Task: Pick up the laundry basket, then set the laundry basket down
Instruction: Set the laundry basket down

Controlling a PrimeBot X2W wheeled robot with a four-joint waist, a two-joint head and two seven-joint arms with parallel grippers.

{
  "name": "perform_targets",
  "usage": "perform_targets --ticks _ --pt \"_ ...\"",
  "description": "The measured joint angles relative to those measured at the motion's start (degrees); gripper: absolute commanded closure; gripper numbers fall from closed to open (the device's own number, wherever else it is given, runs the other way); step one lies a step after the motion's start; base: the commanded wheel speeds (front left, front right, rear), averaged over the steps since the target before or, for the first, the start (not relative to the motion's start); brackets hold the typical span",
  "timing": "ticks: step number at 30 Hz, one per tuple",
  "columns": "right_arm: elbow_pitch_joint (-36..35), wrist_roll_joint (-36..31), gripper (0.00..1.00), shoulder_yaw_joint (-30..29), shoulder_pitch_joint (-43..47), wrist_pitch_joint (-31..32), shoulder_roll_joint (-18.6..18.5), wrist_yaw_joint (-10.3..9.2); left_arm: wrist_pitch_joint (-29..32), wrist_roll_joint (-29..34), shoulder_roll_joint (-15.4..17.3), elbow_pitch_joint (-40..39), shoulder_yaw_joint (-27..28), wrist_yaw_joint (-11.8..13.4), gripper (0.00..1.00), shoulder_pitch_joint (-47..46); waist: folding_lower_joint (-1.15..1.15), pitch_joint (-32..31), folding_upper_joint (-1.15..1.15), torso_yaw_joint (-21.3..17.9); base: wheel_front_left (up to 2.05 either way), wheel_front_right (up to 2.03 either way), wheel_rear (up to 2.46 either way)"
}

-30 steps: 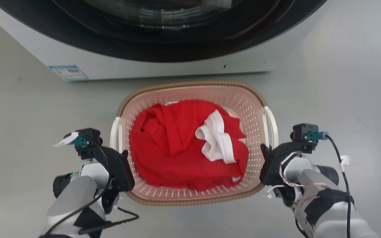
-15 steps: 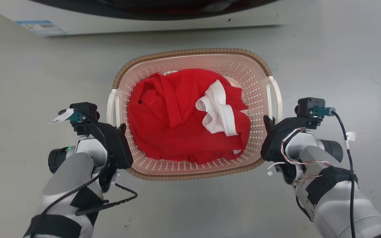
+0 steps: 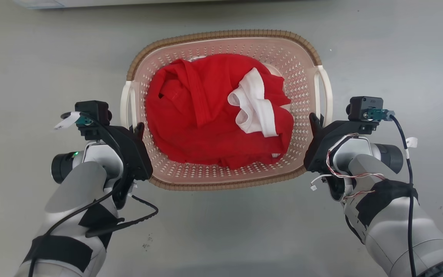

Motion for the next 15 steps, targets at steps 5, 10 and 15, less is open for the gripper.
perform_targets --ticks 5,10,15 --pt "0.1 -0.4 1.00 0.2 -0.6 -1.4 -0.1 -0.12 -1.3 0.5 0.0 0.2 -0.1 -0.2 1.00 -1.1 0.00 1.7 -0.01 0.1 0.00 0.00 0.00" --pt "0.1 -0.8 1.00 0.4 -1.6 -2.6 -0.2 -0.13 -2.9 0.6 0.0 0.3 -0.1 -0.2 1.00 -1.9 0.00 2.9 -0.01 0.2 0.00 0.00 0.00" --pt "0.3 -1.1 1.00 0.6 -2.6 -4.0 -0.4 -0.13 -4.9 0.9 0.0 0.4 -0.3 -0.2 1.00 -2.8 -0.01 4.5 -0.01 0.5 0.00 0.00 0.00"
